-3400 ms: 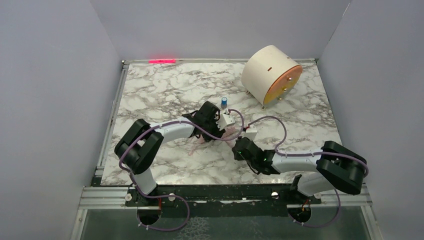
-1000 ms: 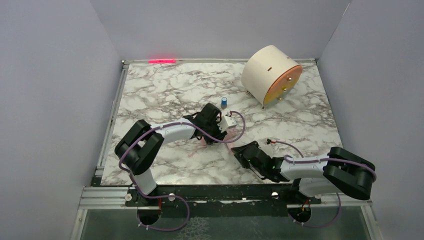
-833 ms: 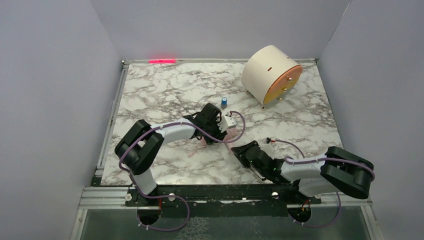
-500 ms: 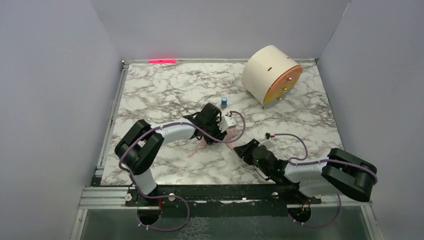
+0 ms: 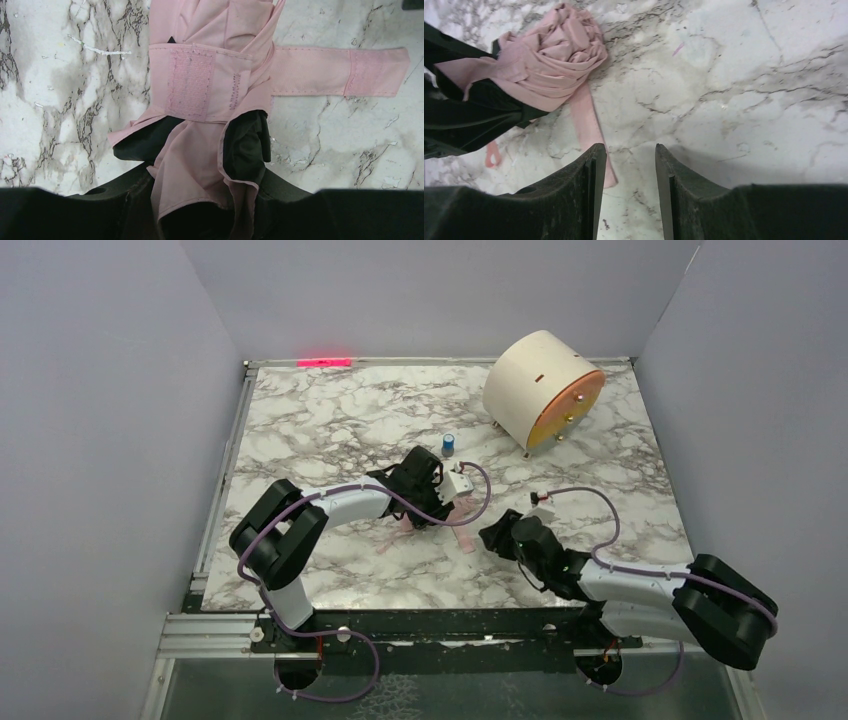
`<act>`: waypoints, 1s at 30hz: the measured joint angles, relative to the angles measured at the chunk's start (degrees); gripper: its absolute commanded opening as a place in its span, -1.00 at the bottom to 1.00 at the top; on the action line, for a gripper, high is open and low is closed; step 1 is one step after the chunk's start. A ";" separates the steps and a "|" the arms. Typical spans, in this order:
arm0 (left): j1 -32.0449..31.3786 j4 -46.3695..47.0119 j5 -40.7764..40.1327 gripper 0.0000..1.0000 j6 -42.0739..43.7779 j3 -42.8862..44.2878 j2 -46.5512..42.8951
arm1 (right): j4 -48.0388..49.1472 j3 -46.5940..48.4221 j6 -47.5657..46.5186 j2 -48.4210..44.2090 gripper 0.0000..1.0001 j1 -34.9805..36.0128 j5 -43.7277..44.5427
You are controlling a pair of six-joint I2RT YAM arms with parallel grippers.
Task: Put away the umbrella
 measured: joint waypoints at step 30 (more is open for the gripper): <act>-0.17 -0.07 -0.31 -1.00 0.00 0.04 0.00 | -16.74 10.91 20.11 7.39 0.18 -7.37 -20.37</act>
